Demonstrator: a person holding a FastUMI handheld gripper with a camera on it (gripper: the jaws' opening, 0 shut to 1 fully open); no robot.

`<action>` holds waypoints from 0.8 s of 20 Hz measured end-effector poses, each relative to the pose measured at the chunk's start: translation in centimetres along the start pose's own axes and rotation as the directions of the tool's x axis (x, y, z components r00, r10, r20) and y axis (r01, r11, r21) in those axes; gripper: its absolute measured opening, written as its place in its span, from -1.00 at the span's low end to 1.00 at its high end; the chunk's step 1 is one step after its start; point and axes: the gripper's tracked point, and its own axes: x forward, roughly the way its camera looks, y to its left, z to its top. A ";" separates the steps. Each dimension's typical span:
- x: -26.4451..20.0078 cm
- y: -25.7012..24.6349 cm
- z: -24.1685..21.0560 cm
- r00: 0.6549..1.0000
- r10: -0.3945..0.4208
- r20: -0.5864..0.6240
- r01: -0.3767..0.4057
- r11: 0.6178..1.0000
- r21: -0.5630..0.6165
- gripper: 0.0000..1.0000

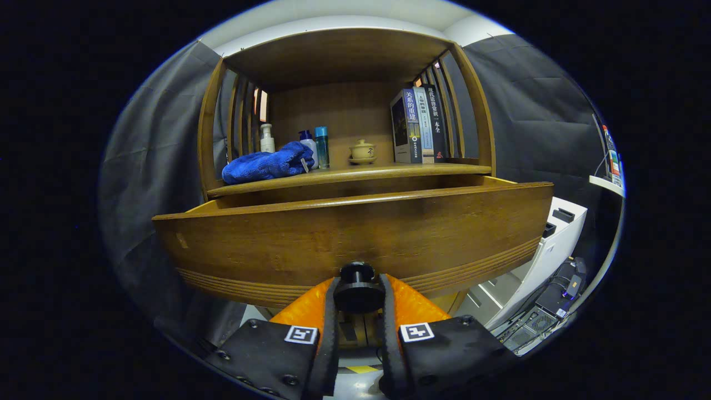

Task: Pull open the drawer, take out the items inside it, and place them on the countertop above the cabinet.

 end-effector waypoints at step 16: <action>-3.9 0.1 -1.4 0.999 -0.003 -0.038 0.003 1.000 0.002 -0.18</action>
